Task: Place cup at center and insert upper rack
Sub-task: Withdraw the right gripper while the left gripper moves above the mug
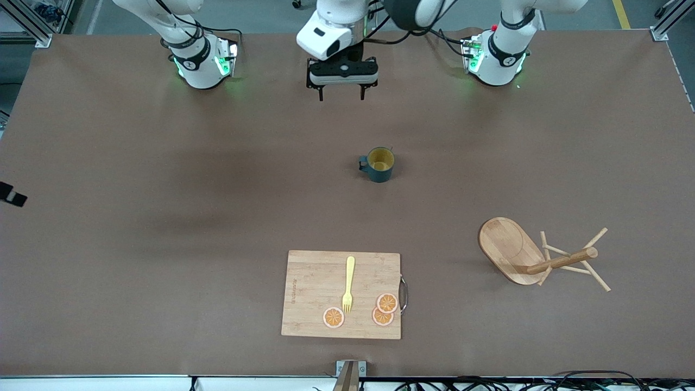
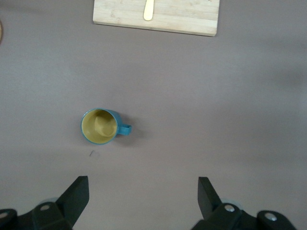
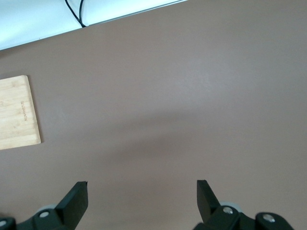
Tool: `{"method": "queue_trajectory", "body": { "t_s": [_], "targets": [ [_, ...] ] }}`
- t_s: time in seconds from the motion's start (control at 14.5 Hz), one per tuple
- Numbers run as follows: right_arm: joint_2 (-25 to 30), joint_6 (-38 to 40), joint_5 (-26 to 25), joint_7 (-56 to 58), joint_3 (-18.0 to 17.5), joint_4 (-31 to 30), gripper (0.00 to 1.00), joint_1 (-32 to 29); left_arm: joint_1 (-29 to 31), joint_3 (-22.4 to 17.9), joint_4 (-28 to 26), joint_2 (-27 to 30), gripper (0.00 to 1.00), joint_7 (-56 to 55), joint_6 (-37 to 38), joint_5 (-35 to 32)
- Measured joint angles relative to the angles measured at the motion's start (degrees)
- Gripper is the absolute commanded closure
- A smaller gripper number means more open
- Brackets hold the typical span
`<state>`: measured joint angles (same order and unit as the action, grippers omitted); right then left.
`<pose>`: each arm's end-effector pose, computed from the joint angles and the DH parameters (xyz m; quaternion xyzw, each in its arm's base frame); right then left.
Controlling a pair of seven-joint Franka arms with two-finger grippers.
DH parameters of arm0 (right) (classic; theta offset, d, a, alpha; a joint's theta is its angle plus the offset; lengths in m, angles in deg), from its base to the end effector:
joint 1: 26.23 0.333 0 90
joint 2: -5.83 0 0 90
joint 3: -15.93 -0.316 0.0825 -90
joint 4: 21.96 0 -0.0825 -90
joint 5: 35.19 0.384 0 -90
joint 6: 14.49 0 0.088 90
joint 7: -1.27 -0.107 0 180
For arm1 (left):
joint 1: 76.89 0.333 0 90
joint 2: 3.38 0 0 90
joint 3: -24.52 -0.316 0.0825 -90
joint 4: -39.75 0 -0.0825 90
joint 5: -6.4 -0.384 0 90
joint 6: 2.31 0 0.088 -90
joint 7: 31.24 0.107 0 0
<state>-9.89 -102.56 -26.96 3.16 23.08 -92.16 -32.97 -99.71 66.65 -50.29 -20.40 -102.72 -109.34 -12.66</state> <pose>0.6217 -0.1244 0.6225 -0.9935 0.0979 -0.0269 0.0517 0.3389 -0.5460 0.5133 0.9968 0.0290 0.0726 0.0135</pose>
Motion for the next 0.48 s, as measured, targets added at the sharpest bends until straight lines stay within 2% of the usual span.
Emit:
{"method": "queue_trajectory", "body": {
  "t_s": [0.28, 0.48],
  "targets": [
    [4.0, -2.5, -4.1, 0.0, -4.1, -5.1, 0.0, 0.3, -5.7, 0.0, -4.1, -5.1, 0.0, -12.0, -4.5, -10.4],
    [4.6, -2.3, -4.7, 0.0, -4.6, -5.8, 0.0, 0.4, -7.9, 0.0, -5.6, -9.7, 0.0, -20.9, -5.5, -20.9]
  ]
}}
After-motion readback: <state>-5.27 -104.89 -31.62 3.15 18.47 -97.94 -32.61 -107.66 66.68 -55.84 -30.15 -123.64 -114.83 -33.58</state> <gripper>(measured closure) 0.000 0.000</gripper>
